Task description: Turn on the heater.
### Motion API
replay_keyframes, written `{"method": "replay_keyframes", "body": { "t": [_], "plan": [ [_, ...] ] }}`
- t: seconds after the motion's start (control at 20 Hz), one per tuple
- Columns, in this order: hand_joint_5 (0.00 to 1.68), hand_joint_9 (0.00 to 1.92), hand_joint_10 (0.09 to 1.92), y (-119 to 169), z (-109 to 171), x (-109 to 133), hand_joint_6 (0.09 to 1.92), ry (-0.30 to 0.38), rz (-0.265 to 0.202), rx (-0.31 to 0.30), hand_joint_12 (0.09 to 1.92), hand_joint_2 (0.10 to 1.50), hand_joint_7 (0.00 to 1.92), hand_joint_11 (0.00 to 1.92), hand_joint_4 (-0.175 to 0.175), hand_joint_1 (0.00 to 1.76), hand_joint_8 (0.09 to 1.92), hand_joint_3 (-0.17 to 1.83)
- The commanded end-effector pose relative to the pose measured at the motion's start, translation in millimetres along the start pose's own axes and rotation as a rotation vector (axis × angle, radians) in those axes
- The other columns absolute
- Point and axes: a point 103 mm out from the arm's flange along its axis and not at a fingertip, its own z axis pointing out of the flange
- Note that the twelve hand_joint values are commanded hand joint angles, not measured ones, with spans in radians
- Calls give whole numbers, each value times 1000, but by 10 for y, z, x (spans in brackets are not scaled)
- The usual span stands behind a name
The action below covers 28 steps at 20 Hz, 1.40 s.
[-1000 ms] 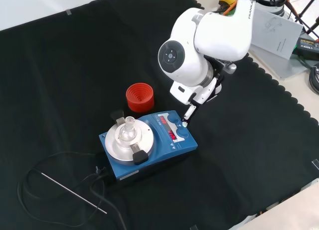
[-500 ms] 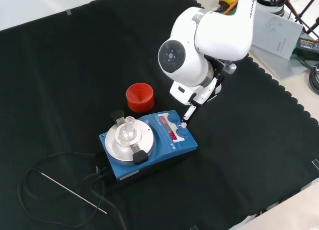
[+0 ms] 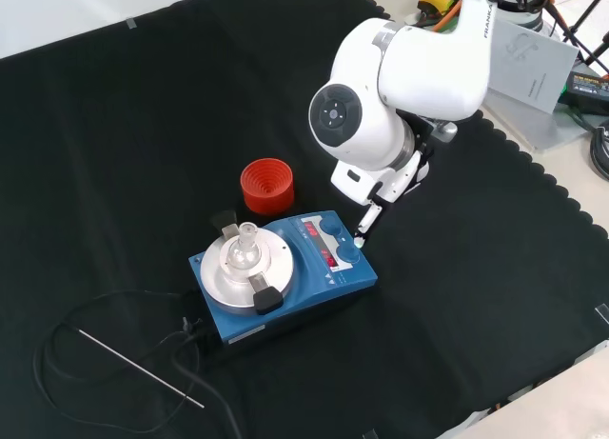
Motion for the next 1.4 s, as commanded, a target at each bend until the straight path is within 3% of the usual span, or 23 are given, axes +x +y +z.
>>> {"method": "replay_keyframes", "body": {
  "t": [0.05,1.4],
  "plan": [
    [172,1674,1789,-15,14,26,462,-4,0,4,1512,422,1555,1521,-54,1576,1920,1388],
    [211,1677,1797,-5,55,59,459,-13,-2,8,1517,420,1558,1519,-60,1579,1920,1393]
  ]
}}
